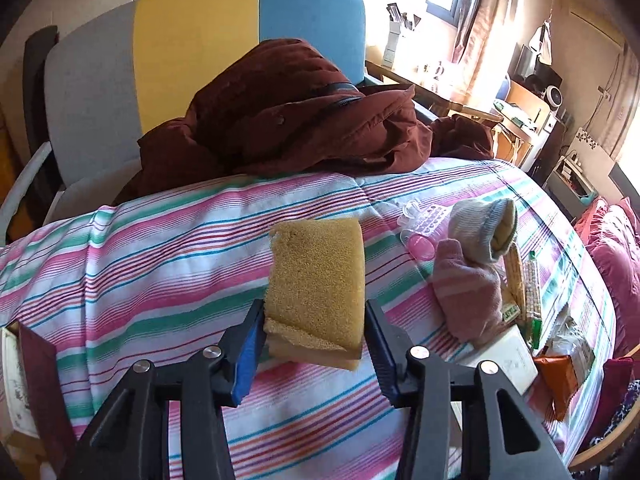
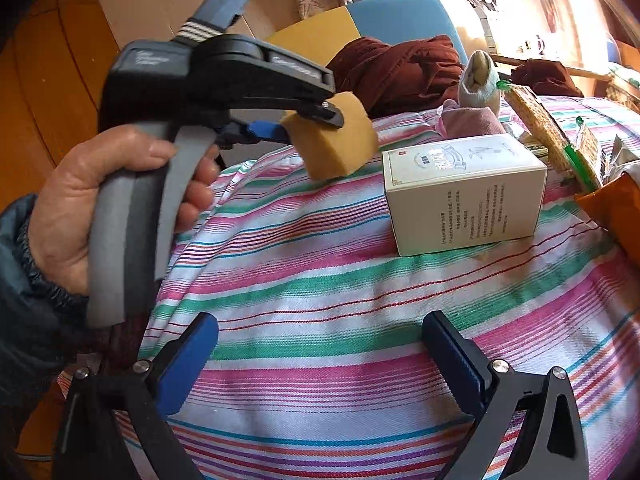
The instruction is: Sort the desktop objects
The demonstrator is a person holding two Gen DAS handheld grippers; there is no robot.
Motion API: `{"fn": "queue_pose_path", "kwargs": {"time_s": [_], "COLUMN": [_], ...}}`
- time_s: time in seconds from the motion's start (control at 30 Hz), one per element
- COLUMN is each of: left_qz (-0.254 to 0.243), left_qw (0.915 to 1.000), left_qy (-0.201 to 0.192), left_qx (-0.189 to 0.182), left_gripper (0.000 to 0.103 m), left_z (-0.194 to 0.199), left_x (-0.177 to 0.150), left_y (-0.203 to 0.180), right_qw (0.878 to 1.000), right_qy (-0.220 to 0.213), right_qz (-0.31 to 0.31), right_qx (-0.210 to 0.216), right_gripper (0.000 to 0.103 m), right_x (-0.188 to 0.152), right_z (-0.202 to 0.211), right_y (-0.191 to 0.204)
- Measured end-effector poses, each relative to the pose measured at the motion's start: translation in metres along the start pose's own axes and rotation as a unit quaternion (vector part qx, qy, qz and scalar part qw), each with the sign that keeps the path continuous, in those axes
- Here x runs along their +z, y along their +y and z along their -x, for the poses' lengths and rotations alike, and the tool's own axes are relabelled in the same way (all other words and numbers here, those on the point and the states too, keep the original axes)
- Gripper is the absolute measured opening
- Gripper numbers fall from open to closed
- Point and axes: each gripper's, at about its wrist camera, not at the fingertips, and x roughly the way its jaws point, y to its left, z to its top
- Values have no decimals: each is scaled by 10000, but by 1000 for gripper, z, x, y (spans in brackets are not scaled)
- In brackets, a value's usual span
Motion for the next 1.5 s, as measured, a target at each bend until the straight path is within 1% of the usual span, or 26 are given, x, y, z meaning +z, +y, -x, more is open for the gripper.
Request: {"fn": "queue_pose_path", "kwargs": {"time_s": [0.1, 0.2, 0.37, 0.47, 0.57, 0.63, 0.73, 0.83, 0.9, 0.97, 1.03, 1.07, 1.17, 1.23, 1.27, 1.3, 1.37, 1.43, 1.5], "left_qz": [-67, -249, -568, -633, -674, -665, -723, -851, -964, -1073, -1166, -1217, -1300, -1277, -1250, -1223, -1168, -1143, -1131], "left_qw": [9999, 9996, 9981, 9975, 9970, 9966, 9959, 9944, 9934, 9918, 9905, 9897, 9878, 9874, 9877, 9879, 9882, 9883, 9882], "left_qy": [-83, -131, -216, -209, -212, -228, -298, -351, -419, -535, -572, -605, -694, -744, -745, -747, -744, -752, -748], "left_qx": [-34, -53, -105, -220, -322, -420, -455, -513, -457, -450, -455, -442, -513, -560, -579, -597, -649, -676, -714], "left_gripper": [49, 49, 49, 49, 49, 49, 49, 49, 49, 49, 53, 54, 59, 60, 61, 62, 62, 64, 65], "left_z": [29, 55, 94, 106, 113, 119, 128, 130, 130, 131, 129, 128, 126, 125, 124, 123, 120, 118, 115], "left_x": [-19, -46, -91, -114, -132, -142, -154, -162, -166, -168, -169, -170, -173, -173, -172, -172, -170, -169, -166], "left_y": [5, 8, 11, 10, 8, 7, 3, -2, -4, -6, -6, -7, -7, -6, -5, -5, -4, -4, -4], "right_qw": [9994, 9980, 9976, 9957, 9932, 9923, 9911, 9890, 9822, 9753, 9702, 9719, 9884, 9970, 9987, 9988, 9940, 9867, 9803], "right_qy": [-64, -50, -254, -519, -645, -601, -466, -343, -229, -54, 162, 203, 118, 115, 114, 112, 180, 346, 551], "right_qz": [-209, -408, -620, -761, -851, -896, -1122, -1412, -1627, -1692, -1599, -1465, -781, -170, 137, 443, 1050, 1525, 1855], "right_qx": [276, 489, 190, -94, -466, -615, -538, 278, 907, 1419, 1811, 1833, 1298, 752, 477, 201, -262, -439, -392], "right_gripper": [103, 103, 103, 103, 103, 103, 103, 103, 103, 103, 103, 103, 103, 103, 103, 102, 99, 98, 98], "right_x": [0, 2, 13, 29, 51, 64, 76, 78, 73, 65, 58, 56, 59, 64, 67, 70, 76, 82, 89], "right_z": [5, 12, 35, 51, 52, 44, 34, 28, 29, 31, 36, 41, 57, 59, 59, 60, 56, 47, 37], "right_y": [-8, -17, -33, -47, -63, -71, -86, -90, -86, -78, -68, -62, -48, -43, -40, -37, -31, -28, -27]}}
